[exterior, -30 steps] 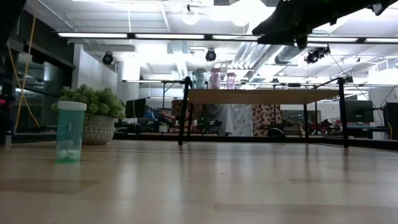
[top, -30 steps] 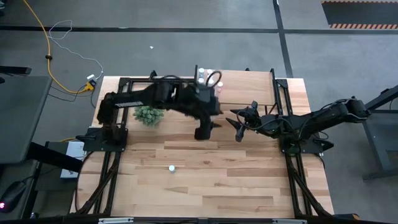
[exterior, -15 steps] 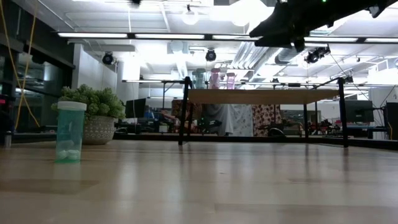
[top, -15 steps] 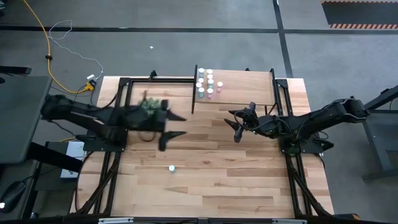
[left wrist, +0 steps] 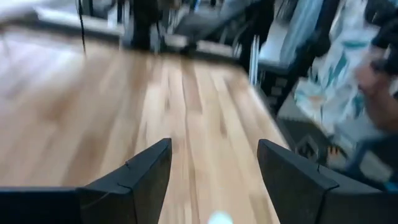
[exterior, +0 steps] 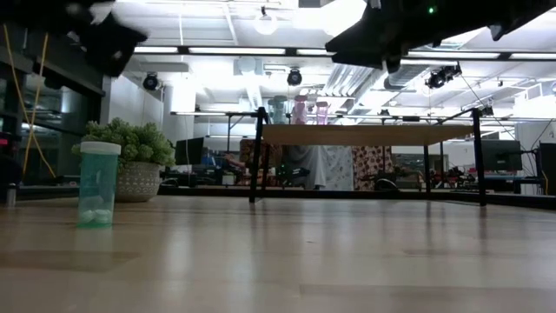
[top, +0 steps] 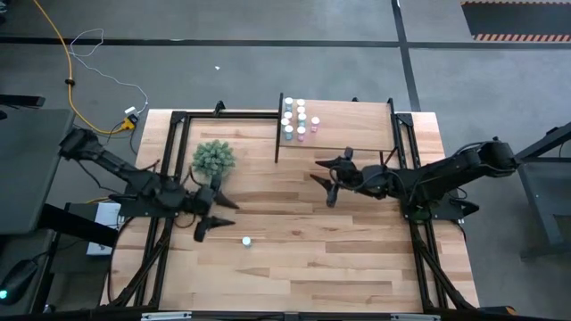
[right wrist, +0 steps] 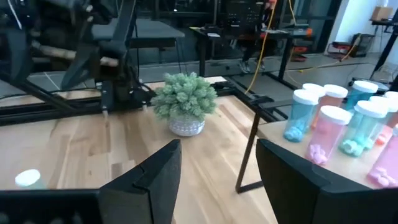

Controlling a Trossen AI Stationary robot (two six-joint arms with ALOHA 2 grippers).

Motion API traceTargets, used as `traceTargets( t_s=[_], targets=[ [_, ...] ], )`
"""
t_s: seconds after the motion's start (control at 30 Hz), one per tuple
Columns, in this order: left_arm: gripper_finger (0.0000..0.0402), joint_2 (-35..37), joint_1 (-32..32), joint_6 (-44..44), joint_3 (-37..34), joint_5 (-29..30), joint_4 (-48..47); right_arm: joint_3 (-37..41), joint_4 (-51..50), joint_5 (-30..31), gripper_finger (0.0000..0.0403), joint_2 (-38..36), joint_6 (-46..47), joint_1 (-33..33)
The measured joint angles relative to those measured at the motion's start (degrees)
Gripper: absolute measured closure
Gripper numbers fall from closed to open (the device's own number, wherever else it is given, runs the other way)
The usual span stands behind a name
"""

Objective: Pick and place medicine bottles onto shelf by color
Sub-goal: Put the transparent blue medicine bottle on the shelf

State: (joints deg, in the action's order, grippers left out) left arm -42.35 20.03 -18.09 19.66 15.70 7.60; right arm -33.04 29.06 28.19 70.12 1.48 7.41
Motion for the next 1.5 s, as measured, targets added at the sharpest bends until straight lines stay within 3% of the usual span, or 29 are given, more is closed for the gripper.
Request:
traceTargets(
  t_s=[0.23, 0.47, 0.7, 0.9, 1.07, 1.27, 1.5],
  targets=[
    [0.0174, -6.2, 11.9, -9.7, -1.6, 10.0, -5.1, 0.0, 0.0, 0.0, 0.0203, 0.1, 0.0, -0.3],
    [0.0174, -20.6, 18.6, -17.1, -1.6, 13.8, -2.4, 0.0, 0.0, -0.1, 0.0203, 0.1, 0.0, -0.3],
    [0.0174, -33.8, 19.1, -23.7, -1.6, 12.5, 3.9, 0.0, 0.1, -0.1, 0.0203, 0.1, 0.0, -0.3],
    [0.0177, -41.6, 17.4, -21.8, -1.6, 18.4, 12.4, 0.0, 0.4, -0.1, 0.0203, 0.1, 0.0, -0.3],
    [0.0202, -45.8, 17.1, -20.8, -1.6, 21.4, 17.8, 0.0, 0.4, -0.2, 0.0203, 0.1, 0.0, -0.3],
    [0.0225, -49.1, 17.1, -17.5, -1.6, 18.8, 26.2, 0.0, 0.4, -0.2, 0.0203, 0.1, 0.0, -0.3],
    [0.0225, -52.6, 17.0, -17.3, -1.6, 17.9, 29.9, 0.0, 0.4, -0.2, 0.0203, 0.1, 0.0, -0.3]
  ],
)
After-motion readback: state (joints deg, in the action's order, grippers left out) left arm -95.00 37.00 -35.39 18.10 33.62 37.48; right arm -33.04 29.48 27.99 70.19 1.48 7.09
